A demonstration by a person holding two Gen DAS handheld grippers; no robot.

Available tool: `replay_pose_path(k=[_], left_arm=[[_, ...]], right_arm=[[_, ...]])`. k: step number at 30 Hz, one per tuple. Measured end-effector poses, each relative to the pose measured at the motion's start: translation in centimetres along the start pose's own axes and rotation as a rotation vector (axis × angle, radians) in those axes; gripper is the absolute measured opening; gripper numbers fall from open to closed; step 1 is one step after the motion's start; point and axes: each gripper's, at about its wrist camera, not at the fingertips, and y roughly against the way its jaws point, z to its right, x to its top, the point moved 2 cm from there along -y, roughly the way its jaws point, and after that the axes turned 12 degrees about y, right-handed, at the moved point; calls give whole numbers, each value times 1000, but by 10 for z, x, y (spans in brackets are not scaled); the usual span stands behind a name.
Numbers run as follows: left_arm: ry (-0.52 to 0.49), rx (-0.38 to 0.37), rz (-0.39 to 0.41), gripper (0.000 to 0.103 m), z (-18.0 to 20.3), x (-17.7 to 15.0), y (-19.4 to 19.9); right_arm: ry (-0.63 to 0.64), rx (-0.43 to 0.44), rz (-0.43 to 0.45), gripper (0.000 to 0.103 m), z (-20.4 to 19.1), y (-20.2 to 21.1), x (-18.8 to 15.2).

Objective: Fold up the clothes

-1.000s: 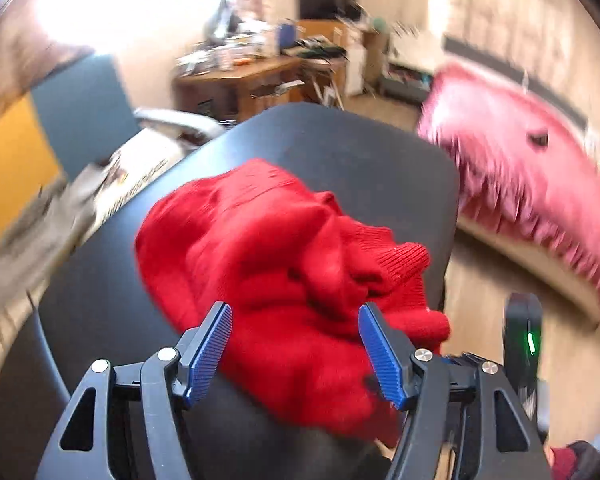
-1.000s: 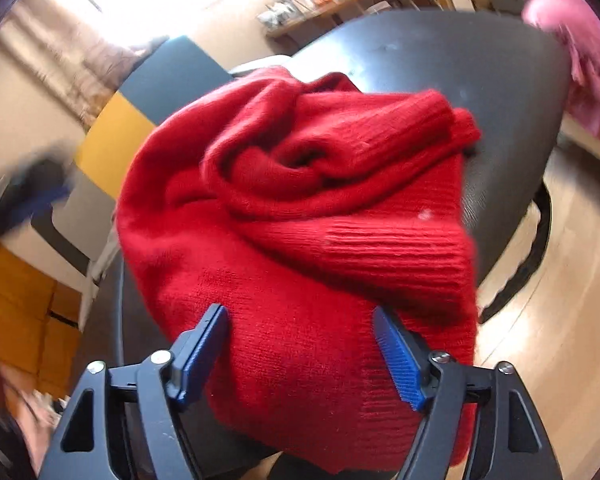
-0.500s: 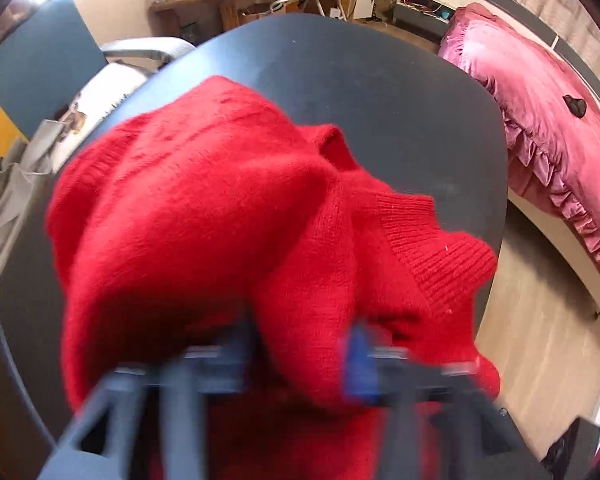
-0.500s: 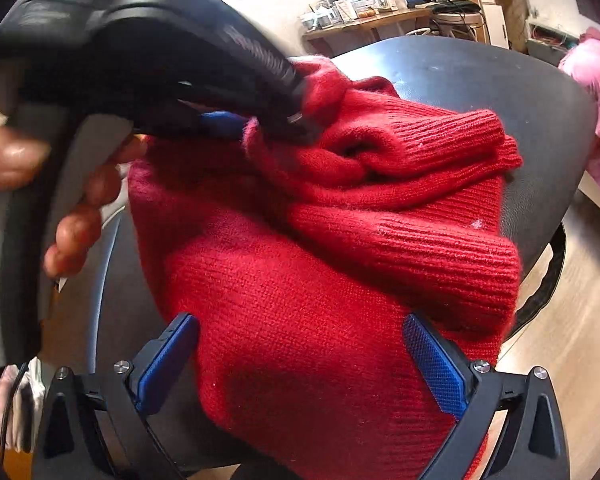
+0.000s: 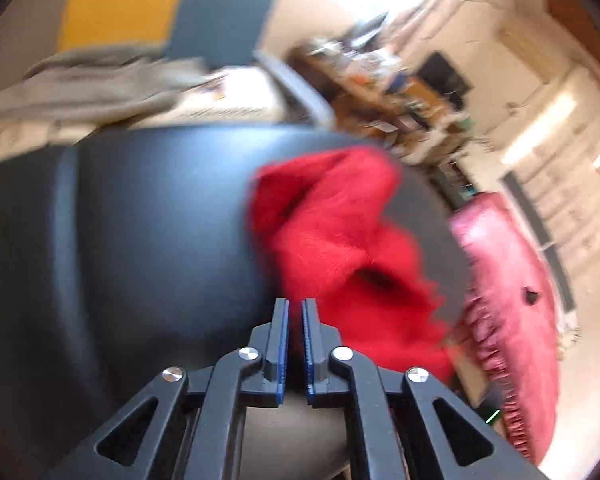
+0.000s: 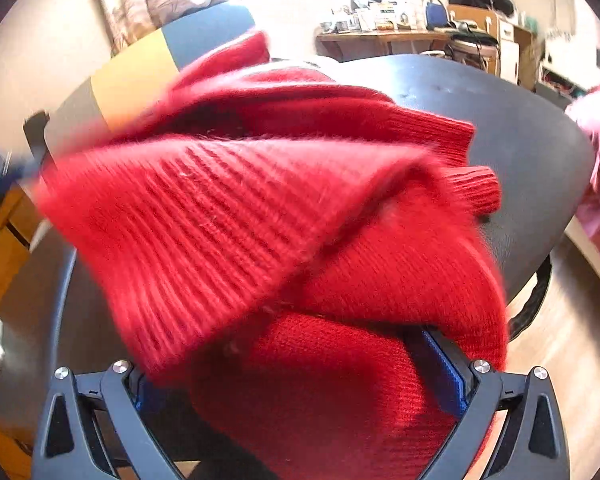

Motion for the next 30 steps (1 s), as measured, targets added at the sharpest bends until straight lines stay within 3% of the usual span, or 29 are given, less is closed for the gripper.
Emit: replay_pose_path(k=[4,7,9,11,16,18,22,25,29,30], left_arm=[[113,137,13,5,-120,-26,28],[173,197,24,7,-188,-42,53],[146,206,11,12,-190,-61,60],[119,216,-1,14,-192,-80,68],[52,239,-32,17,-198,-127,86],[25,248,-45,17,-200,-146,93],[-34,254,-79,17,-198,-180,96],[-82,231,-113,17,-187,-199,95],[-112,240,-142,17,-179,-217,92],[-110,239,-148,17,-180,-219,94]], right_arm=[[19,-7,2,103,-4,5,-6],[7,19,-47,103,7,-6,14],[-33,66,-75,103,16,0,21],[-104,81,-28,103,31,22,27],[-178,-31,129,103,69,73,43],[-173,-94,135,103,88,74,58],[-136,-139,54,103,105,32,98],[-71,-129,-37,102,93,-17,124],[24,-146,-168,102,85,-64,130],[44,-157,-185,97,83,-69,126]])
